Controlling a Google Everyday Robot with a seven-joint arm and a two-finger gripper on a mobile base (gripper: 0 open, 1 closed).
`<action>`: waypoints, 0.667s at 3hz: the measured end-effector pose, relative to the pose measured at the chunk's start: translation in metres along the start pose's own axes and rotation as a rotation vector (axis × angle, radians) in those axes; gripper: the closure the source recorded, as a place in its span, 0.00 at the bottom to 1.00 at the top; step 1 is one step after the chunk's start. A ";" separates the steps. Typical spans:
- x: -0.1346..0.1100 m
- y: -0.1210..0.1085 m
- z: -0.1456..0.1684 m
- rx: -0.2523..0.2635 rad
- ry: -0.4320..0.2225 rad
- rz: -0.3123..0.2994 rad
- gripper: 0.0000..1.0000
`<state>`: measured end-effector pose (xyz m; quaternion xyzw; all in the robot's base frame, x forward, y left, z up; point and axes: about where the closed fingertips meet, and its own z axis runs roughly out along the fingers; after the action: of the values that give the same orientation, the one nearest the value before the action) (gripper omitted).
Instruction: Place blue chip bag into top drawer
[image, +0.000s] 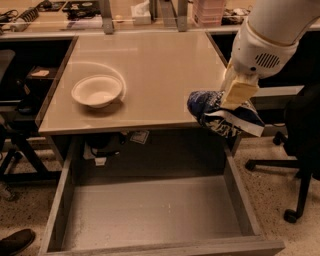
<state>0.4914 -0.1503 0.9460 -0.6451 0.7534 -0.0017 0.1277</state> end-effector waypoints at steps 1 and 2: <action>0.000 0.000 0.000 0.001 -0.001 0.000 1.00; -0.014 0.027 -0.001 -0.023 -0.021 -0.041 1.00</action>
Offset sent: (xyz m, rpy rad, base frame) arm -0.0655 0.0413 -0.0030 0.0296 0.0546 0.1205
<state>0.4672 -0.1322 0.9455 -0.6619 0.7385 0.0112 0.1280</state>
